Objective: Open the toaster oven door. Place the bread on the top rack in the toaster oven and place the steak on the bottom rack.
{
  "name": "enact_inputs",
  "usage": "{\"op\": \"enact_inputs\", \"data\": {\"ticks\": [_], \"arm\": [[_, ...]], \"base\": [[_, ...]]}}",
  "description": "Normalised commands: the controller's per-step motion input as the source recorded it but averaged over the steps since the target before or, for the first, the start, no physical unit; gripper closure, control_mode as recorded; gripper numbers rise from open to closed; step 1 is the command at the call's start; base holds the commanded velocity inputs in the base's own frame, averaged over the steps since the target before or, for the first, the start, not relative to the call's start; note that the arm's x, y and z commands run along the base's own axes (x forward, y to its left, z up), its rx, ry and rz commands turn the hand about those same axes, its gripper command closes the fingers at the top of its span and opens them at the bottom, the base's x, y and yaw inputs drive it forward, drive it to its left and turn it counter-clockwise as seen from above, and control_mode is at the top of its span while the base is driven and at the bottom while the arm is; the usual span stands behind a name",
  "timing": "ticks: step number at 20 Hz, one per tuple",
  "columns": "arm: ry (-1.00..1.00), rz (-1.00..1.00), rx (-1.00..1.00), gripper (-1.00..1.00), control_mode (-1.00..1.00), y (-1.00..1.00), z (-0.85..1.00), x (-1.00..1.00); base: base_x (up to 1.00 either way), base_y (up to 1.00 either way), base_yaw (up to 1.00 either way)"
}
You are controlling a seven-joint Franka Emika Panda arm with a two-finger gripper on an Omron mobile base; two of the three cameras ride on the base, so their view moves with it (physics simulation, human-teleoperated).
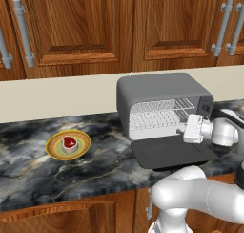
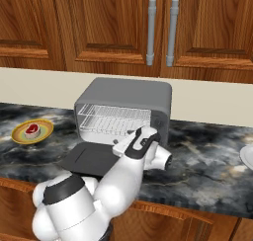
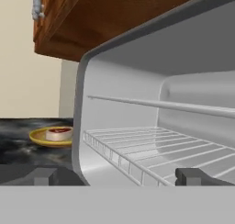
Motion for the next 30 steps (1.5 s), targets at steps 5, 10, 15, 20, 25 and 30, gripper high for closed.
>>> {"op": "enact_inputs", "data": {"ticks": [5,10,15,20,25,30], "arm": [[0.0,-0.05,-0.1,-1.0,-1.0,0.0,-0.04,0.33],[-0.02,-0.06,-0.08,-1.0,-1.0,0.0,-0.13,0.23],[-0.03,-0.06,-0.07,-1.0,-1.0,0.03,-0.22,0.23],[-0.02,-0.04,-0.04,-1.0,-1.0,0.01,-0.18,0.25],[0.0,-0.01,-0.03,-1.0,-1.0,-0.04,-0.12,0.28],[-0.01,0.0,-0.02,-1.0,-1.0,-0.05,-0.22,0.11]], "base": [[0.0,0.0,0.0],[0.0,0.0,0.0],[0.0,0.0,0.0],[0.0,0.0,0.0],[0.0,0.0,0.0],[0.0,0.0,0.0]]}}
